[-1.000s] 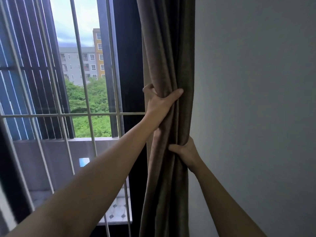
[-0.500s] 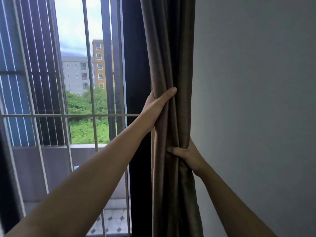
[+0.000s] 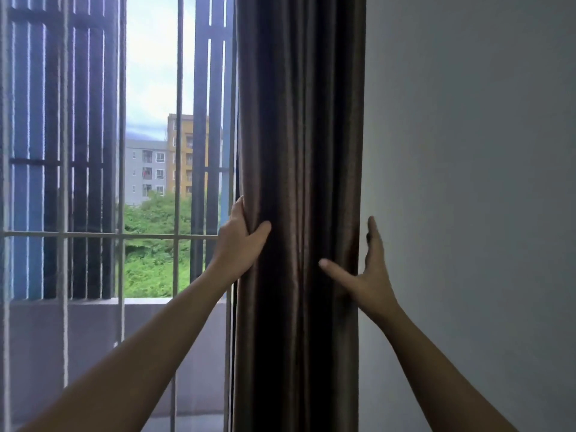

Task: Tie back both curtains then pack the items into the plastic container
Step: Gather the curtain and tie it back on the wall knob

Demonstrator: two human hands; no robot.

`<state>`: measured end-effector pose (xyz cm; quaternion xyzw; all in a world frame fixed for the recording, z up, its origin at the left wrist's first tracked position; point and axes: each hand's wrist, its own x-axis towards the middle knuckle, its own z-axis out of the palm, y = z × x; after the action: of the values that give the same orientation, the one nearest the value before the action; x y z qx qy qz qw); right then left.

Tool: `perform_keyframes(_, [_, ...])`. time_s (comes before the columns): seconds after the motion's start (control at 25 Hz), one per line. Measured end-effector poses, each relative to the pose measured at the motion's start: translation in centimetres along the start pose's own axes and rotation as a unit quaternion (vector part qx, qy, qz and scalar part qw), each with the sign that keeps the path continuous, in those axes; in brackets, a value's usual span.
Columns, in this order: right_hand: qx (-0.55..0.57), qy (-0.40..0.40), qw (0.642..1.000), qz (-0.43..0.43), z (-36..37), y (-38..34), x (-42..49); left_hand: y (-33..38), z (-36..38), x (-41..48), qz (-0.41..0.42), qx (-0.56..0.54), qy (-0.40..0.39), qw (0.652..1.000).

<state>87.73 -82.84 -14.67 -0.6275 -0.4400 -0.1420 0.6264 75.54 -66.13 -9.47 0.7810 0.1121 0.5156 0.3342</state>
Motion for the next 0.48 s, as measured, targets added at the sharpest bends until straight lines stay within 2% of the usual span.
perform_keyframes(0.08, [-0.018, 0.070, 0.996, -0.049, 0.6, -1.8, 0.3, -0.3, -1.3, -0.1, -0.026, 0.027, 0.006, 0.999])
perform_keyframes(0.16, [-0.015, 0.100, 0.988, -0.113, 1.5, -4.0, 1.2, -0.3, -2.7, 0.7, -0.054, 0.040, 0.023, 0.997])
perform_keyframes(0.28, [-0.061, 0.055, 0.984, -0.156, 4.0, -6.8, 3.5, 0.6, -5.0, 2.7, -0.052, 0.056, 0.028, 0.997])
perform_keyframes(0.36, [-0.095, 0.010, 0.985, -0.144, 6.4, -8.1, 5.0, 1.5, -6.3, 4.0, -0.037, 0.086, 0.018, 0.995])
perform_keyframes(0.48, [-0.131, 0.025, 0.985, -0.112, 9.3, -8.7, 6.2, 2.0, -7.0, 4.9, -0.022, 0.138, -0.003, 0.990])
